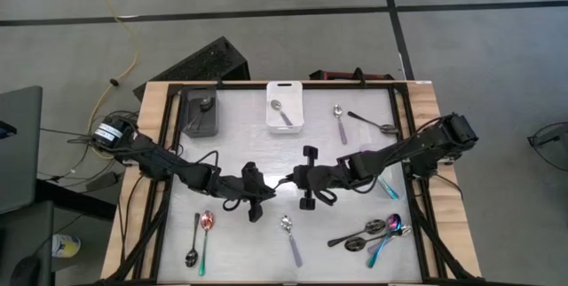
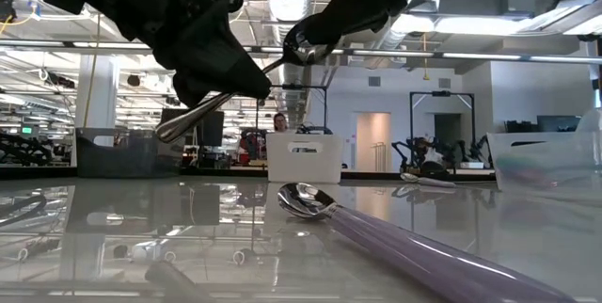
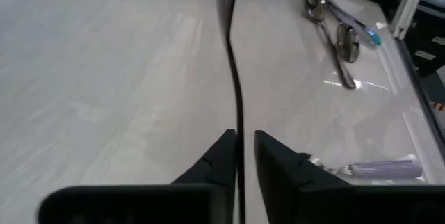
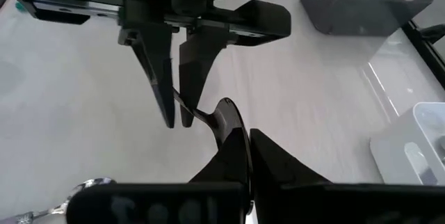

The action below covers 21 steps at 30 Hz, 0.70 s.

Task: Sort silverware by color (type)
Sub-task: Put the black spoon into the black bin

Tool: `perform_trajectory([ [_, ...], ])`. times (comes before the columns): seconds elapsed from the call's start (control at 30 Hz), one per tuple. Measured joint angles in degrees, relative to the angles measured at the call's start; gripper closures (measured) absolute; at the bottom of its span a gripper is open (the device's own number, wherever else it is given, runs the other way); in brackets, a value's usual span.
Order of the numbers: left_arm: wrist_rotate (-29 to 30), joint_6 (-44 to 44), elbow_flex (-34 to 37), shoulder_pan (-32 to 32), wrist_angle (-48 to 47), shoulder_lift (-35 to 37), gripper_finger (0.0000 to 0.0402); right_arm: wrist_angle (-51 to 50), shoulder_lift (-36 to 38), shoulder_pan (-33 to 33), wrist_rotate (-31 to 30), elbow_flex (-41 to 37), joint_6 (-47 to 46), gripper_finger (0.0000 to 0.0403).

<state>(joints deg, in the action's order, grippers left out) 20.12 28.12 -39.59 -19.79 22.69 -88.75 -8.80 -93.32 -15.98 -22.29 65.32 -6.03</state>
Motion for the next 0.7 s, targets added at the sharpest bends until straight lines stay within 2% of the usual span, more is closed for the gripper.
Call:
perform_trajectory([
  [0.07, 0.1, 0.0, 0.0, 0.1, -0.8, 0.0, 0.0391, 0.0, 0.0, 0.0, 0.0, 0.0, 0.0, 0.038],
  [0.17, 0.1, 0.3, 0.0, 0.0, -1.7, 0.0, 0.04, 0.0, 0.0, 0.0, 0.0, 0.0, 0.3, 0.0373],
  [0.4, -0.2, 2.3, 0.0, 1.3, -3.0, 1.5, 0.0401, -1.8, 0.0, -0.1, -0.2, 0.0, -0.3, 0.0282],
  [0.53, -0.4, 4.4, 0.0, 2.6, -6.5, 3.5, 0.0401, -3.7, 0.0, -0.1, -0.2, 0.0, 0.0, 0.0231],
  [0.7, 0.1, 6.6, 0.0, 4.9, -13.3, 8.7, 0.0401, -10.8, 0.0, -0.2, -0.2, 0.0, -0.1, 0.0181],
])
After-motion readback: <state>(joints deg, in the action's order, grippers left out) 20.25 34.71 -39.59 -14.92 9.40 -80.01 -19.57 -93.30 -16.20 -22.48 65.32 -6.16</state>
